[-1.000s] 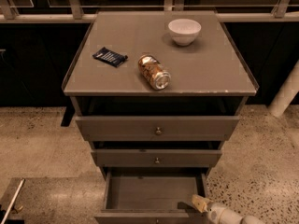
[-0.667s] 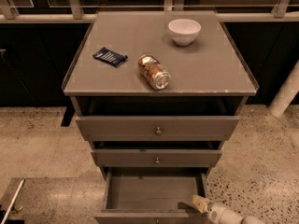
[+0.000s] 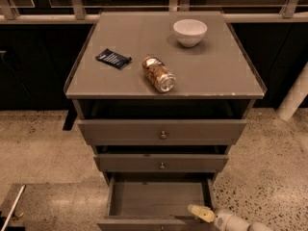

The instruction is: Open bottom drawer

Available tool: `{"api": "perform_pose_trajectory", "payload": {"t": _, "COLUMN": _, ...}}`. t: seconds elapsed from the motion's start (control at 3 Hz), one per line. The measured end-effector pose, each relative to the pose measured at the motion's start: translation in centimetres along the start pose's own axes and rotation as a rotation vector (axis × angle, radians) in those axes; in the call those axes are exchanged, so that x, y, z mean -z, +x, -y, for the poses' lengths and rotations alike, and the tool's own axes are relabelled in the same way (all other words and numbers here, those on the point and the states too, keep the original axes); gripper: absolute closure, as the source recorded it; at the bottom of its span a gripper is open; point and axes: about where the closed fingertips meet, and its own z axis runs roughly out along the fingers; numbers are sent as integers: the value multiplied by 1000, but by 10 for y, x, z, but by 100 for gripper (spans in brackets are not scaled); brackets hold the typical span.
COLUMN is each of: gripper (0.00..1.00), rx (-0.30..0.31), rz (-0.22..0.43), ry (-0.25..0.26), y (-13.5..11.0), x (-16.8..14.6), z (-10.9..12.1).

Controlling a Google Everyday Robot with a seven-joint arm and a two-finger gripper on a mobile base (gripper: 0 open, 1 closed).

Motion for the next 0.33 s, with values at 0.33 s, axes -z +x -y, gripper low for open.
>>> {"api": "perform_pose_trajectory", "payload": {"t": 0.33, "gripper": 0, "rx": 0, "rz": 0, "ry": 0, "y": 0, "x": 0, "z": 0}}
